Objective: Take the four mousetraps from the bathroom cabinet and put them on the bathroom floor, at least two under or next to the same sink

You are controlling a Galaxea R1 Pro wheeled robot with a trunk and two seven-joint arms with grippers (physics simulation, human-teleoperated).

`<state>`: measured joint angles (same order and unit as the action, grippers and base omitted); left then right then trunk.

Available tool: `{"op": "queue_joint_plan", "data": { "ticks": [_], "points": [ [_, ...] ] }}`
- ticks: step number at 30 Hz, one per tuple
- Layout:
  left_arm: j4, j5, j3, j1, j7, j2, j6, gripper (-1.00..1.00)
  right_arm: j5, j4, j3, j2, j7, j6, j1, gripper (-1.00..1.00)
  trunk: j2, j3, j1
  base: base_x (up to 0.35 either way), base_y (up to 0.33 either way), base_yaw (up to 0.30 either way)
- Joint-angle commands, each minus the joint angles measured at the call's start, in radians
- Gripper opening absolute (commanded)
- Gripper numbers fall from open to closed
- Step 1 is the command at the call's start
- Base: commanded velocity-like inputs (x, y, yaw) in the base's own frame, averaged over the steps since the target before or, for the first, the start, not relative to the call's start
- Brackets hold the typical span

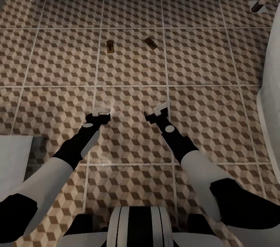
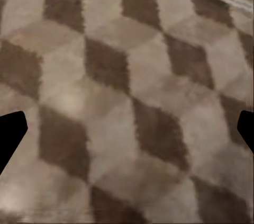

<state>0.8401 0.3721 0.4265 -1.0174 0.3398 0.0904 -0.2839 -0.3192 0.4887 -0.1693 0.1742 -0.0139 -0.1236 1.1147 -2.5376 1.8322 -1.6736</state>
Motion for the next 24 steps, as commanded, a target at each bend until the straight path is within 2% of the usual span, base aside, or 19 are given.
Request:
{"op": "queue_joint_plan", "data": {
  "ticks": [1,9,24],
  "points": [
    [0.002,0.01,0.006,-0.001,0.01,0.002,-0.003,1.0,-0.009,-0.001,0.001,0.0,-0.001,-0.002,0.0,1.0,0.0,0.0,0.001,-0.335,0.0,0.0],
    [0.003,0.01,0.006,0.0,0.01,0.001,-0.003,1.0,-0.009,-0.001,0.001,0.0,-0.001,-0.002,0.0,1.0,0.0,0.0,0.001,-0.237,0.0,0.0],
    [0.005,0.01,0.006,0.0,0.012,0.0,-0.004,1.0,-0.008,-0.001,0.001,0.0,-0.001,-0.002,0.0,1.0,0.0,0.0,0.001,-0.022,0.0,0.0]
  ]
}}
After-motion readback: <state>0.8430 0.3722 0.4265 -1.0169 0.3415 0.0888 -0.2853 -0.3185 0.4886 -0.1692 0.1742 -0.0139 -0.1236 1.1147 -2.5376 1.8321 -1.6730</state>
